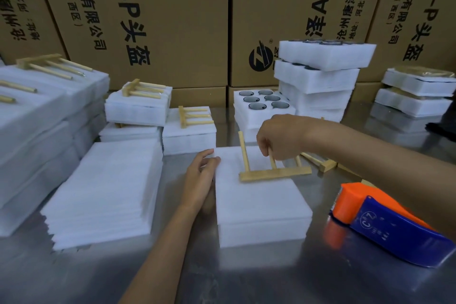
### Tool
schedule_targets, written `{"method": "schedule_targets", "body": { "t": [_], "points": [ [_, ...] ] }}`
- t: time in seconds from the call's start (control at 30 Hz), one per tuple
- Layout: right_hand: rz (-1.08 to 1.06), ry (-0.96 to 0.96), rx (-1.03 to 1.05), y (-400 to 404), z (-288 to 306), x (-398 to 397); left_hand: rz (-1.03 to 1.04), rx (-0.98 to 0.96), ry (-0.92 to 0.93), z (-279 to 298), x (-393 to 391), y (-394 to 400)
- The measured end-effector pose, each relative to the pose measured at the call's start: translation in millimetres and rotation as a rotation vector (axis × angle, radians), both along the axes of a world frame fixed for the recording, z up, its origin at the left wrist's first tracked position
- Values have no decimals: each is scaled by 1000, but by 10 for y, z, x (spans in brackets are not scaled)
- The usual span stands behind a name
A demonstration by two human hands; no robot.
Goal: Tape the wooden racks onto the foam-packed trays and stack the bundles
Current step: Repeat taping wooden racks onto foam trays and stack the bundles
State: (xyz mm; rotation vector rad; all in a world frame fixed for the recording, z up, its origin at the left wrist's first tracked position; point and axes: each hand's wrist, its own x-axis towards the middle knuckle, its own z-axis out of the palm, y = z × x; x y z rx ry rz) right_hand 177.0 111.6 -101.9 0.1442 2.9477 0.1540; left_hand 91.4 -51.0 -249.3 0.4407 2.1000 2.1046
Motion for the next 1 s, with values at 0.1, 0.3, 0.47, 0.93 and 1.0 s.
{"method": "schedule_targets", "body": {
  "t": [0.1, 0.3, 0.47, 0.93, 1.0],
  "points": [
    [57, -36, 134, -5, -40, -3, 1, 7, -4, -9, -6, 4],
    [116, 16, -148, 56, 50, -12, 6, 18, -4, -19, -22, 10],
    [144, 109, -272, 52, -277, 30, 5, 2, 5, -33, -32, 5],
    [106, 331, -358, 133, -542, 285, 14, -29, 35, -54, -50, 18],
    [97, 389, -359, 86, -562, 278, 20, -46, 44, -54, -43, 23]
  ]
}}
